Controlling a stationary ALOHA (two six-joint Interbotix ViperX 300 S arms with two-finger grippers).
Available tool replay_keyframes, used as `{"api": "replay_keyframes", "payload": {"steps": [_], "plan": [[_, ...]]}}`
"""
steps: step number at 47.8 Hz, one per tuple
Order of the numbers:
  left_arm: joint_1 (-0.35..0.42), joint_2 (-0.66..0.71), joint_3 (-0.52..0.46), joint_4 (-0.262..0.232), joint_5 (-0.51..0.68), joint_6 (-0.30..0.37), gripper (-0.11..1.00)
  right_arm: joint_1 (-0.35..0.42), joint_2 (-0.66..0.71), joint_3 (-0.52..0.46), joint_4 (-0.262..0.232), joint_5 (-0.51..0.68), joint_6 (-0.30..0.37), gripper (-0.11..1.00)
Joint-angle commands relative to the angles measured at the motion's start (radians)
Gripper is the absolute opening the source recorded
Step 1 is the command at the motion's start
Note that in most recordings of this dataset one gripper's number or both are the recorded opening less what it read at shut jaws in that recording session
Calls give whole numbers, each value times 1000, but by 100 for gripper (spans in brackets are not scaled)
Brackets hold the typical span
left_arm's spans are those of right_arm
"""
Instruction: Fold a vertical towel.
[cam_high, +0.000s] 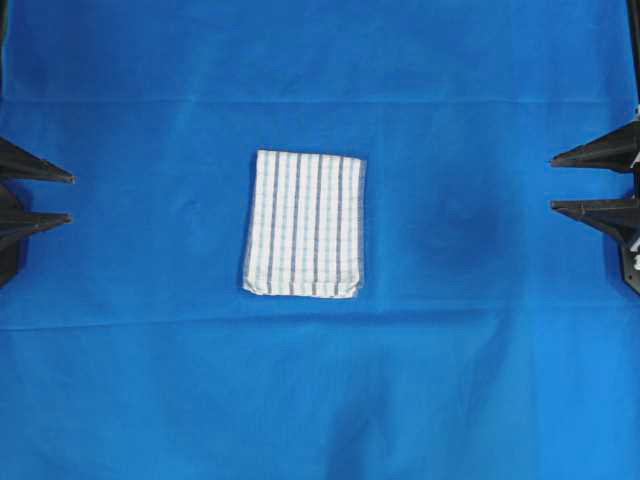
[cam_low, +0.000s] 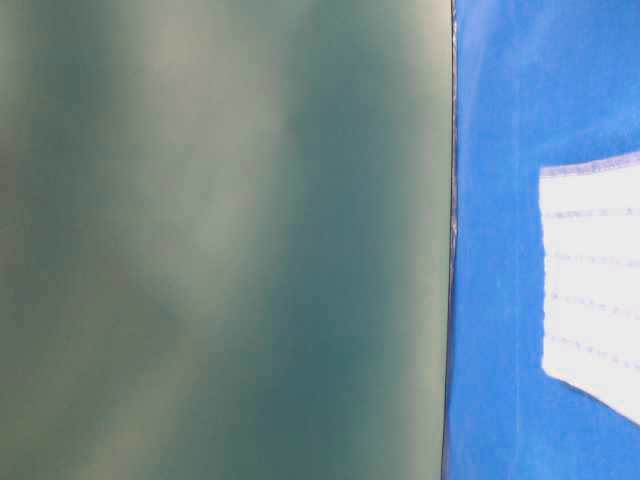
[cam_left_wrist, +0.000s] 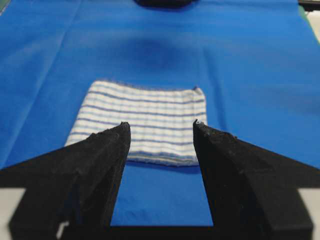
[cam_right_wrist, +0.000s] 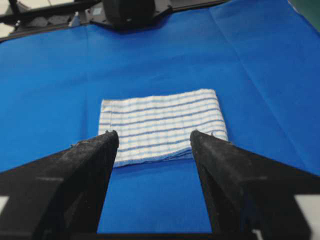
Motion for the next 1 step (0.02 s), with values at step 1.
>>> {"api": "replay_keyframes", "payload": {"steps": [1], "plan": [[3, 9, -11, -2, -6, 0, 51, -2, 15, -12, -2, 0, 0, 63]]}}
